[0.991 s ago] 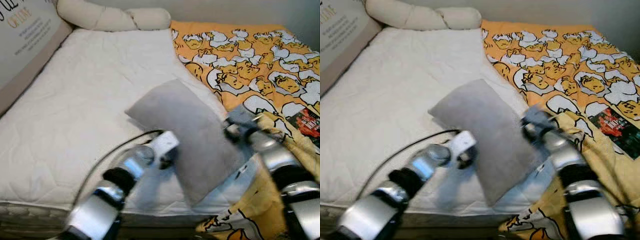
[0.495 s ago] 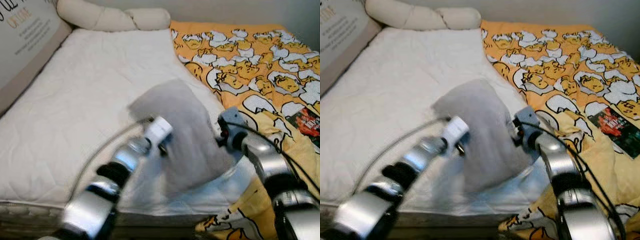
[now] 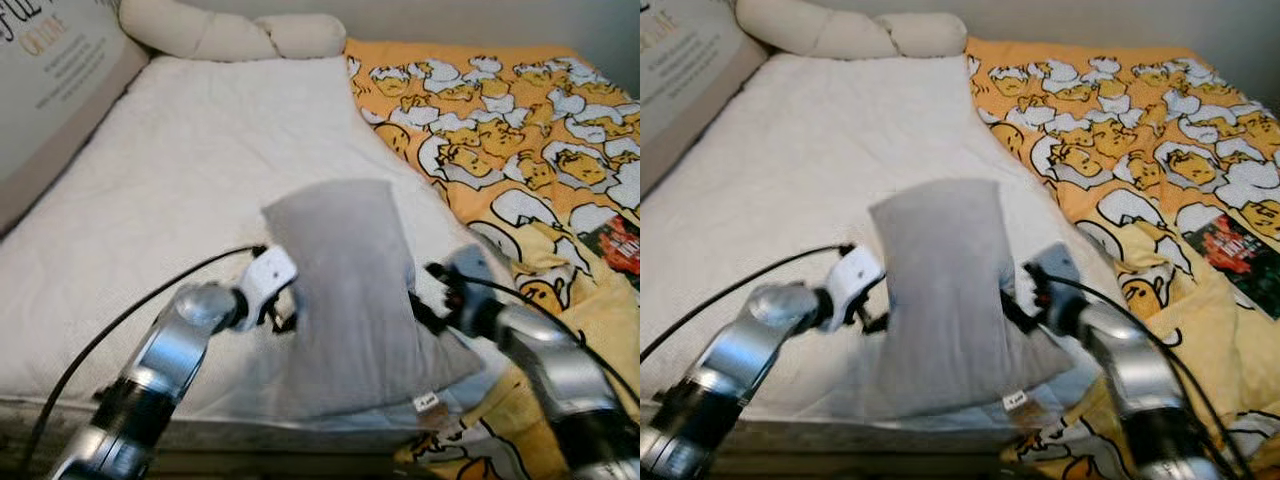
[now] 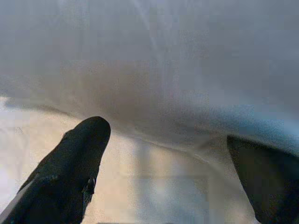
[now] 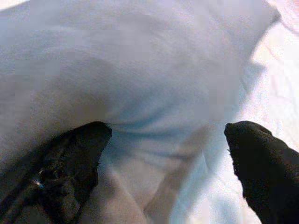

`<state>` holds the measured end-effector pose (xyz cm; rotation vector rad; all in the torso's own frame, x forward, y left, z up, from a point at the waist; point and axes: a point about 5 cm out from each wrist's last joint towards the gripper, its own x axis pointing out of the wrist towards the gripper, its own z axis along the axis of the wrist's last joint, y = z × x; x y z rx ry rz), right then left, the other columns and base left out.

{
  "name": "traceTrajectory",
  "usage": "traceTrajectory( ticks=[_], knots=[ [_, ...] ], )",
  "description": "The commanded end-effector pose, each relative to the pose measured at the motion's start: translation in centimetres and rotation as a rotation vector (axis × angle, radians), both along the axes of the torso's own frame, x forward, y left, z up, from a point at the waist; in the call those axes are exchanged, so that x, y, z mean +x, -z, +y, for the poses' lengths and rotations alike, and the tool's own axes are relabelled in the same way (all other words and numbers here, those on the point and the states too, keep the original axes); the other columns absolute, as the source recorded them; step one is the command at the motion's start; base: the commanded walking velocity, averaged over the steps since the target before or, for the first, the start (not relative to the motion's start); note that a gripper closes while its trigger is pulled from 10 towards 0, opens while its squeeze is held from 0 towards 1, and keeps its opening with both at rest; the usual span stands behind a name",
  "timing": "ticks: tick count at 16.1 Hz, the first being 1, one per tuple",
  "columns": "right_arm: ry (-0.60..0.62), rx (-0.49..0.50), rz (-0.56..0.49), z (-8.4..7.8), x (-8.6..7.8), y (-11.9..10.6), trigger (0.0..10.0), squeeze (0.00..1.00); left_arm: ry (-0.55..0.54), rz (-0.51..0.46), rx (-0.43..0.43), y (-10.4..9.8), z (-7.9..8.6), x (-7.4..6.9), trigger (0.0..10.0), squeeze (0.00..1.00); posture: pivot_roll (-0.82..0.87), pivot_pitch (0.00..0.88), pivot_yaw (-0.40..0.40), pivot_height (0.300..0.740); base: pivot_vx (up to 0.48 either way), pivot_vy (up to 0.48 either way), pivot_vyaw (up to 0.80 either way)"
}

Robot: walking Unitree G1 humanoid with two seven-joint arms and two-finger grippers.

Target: Clean up the room

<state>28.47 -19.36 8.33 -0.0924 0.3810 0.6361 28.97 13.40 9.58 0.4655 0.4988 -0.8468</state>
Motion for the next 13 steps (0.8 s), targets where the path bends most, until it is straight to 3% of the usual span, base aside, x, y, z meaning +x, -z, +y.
traceTrajectory(
  ticks=[1, 2, 3, 4, 5, 6, 7, 9, 11, 13],
  knots=[
    [-0.01, 0.025, -0.027, -0.2, 0.0, -1.2, 10.0, 0.0, 0.006, -0.03, -0.032, -1.2, -0.2, 0.1, 10.0, 0.15, 0.05, 0.0, 0.013, 0.74, 0.0, 0.0, 0.0],
    [0.006, 0.023, -0.013, -0.9, -0.2, -1.3, 10.0, 0.05, -0.041, -0.047, -0.033, -1.4, 0.6, 0.5, 10.0, 0.25, 0.05, 0.0, 0.013, 0.74, 0.0, 0.0, 0.0],
    [0.051, 0.016, 0.024, -2.3, -0.4, -0.9, 10.0, 0.8, -0.138, -0.065, -0.034, -1.5, 2.5, 1.4, 10.0, 0.87, 0.05, 0.0, 0.013, 0.74, 0.0, 0.0, 0.0],
    [0.079, 0.017, 0.044, -2.8, -0.5, -0.7, 10.0, 1.0, -0.187, -0.064, -0.043, -1.4, 3.4, 1.8, 10.0, 1.0, 0.05, 0.0, 0.013, 0.74, 0.0, 0.0, 0.0],
    [0.171, 0.029, 0.061, -4.2, -0.4, -0.4, 10.0, 1.0, -0.255, -0.069, -0.062, -1.2, 4.9, 2.1, 10.0, 1.0, 0.05, 0.0, 0.014, 0.74, 0.0, 0.0, 0.0],
    [0.248, 0.075, 0.067, -5.4, -0.2, -0.3, 10.0, 1.0, -0.277, -0.062, -0.144, -0.9, 5.2, 2.1, 10.0, 1.0, 0.05, 0.0, 0.014, 0.74, 0.0, 0.0, 0.0],
    [0.261, 0.13, 0.066, -5.8, -0.2, -0.2, 10.0, 1.0, -0.303, 0.012, -0.306, -0.6, 4.9, 1.9, 10.0, 1.0, 0.05, 0.0, 0.014, 0.74, 0.0, 0.0, 0.0],
    [0.245, 0.203, 0.065, -6.0, -0.2, -0.1, 10.0, 1.0, -0.305, 0.04, -0.378, -0.2, 4.6, 1.9, 10.0, 1.0, 0.04, 0.0, 0.021, 0.74, 0.0, 0.0, 0.0],
    [0.234, 0.477, 0.132, -5.9, -0.1, 0.3, 10.0, 1.0, -0.301, 0.153, -0.473, 1.7, 3.4, 1.3, 10.0, 1.0, 0.04, 0.0, 0.021, 0.74, 0.0, 0.0, 0.0],
    [0.219, 0.585, 0.193, -5.5, 0.0, 0.9, 10.0, 1.0, -0.316, 0.194, -0.52, 2.8, 3.1, 1.2, 10.0, 1.0, 0.04, 0.0, 0.021, 0.74, 0.0, 0.0, 0.0]
  ],
)
